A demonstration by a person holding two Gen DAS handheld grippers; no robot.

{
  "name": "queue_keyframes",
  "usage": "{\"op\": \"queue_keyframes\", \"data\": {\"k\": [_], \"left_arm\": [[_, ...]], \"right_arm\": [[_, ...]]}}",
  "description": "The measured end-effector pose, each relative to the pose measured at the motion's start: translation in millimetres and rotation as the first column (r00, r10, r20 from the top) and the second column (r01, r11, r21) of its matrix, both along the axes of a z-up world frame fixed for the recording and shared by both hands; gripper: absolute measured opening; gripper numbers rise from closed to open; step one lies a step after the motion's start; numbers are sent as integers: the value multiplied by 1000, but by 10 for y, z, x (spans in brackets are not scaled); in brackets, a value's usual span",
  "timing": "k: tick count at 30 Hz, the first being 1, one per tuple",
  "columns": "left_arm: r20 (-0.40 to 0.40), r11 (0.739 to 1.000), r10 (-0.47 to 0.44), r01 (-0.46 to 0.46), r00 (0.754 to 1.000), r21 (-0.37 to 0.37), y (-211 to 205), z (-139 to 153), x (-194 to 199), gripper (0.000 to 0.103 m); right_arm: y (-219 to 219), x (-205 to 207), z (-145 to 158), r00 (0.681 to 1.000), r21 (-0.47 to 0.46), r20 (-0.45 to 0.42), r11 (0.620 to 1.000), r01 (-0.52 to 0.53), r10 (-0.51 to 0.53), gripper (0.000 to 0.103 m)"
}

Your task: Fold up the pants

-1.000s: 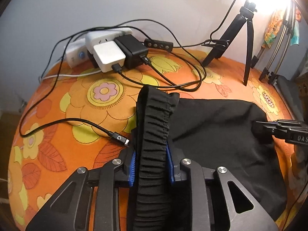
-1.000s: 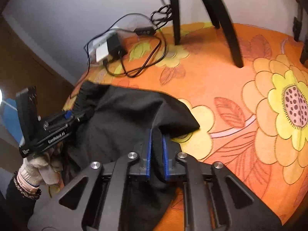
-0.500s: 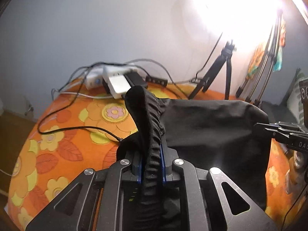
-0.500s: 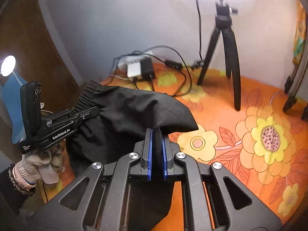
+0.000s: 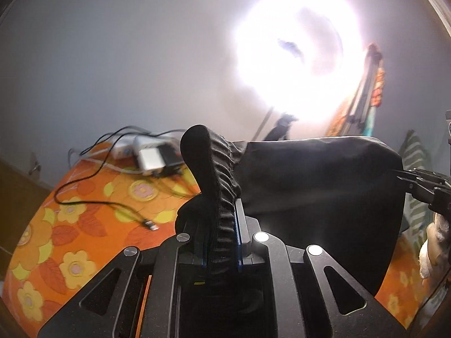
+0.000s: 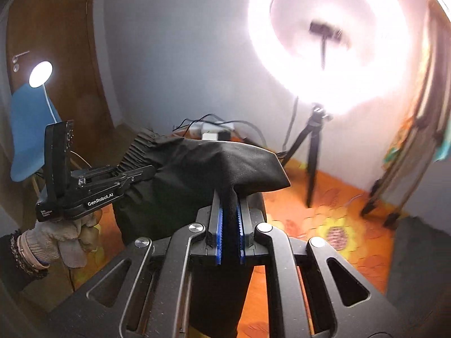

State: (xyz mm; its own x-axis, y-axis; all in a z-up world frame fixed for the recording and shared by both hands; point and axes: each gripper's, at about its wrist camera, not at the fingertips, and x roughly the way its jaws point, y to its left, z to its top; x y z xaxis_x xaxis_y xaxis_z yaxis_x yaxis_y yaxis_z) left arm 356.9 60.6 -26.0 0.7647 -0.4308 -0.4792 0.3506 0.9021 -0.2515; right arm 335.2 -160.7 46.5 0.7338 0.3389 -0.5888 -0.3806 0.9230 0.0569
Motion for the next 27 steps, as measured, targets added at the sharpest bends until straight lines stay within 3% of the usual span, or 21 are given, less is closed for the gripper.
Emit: {"op": "queue_keyframes", "data": {"k": [10, 17, 27], "left_arm": [[103, 988, -138, 144, 985, -54, -1002, 433, -376, 12], [127, 965, -218, 233, 968, -122, -1855, 588, -425, 12], [142, 931, -326, 344, 935, -120, -2986, 603, -317, 12]], "right_arm": [[-890, -599, 552, 987, -74, 81, 987, 143, -137, 9], [-1693, -893, 780, 966, -115, 119, 963, 243, -230, 9], [-2922, -842, 773, 933, -124, 110, 927, 354, -342, 9]]}}
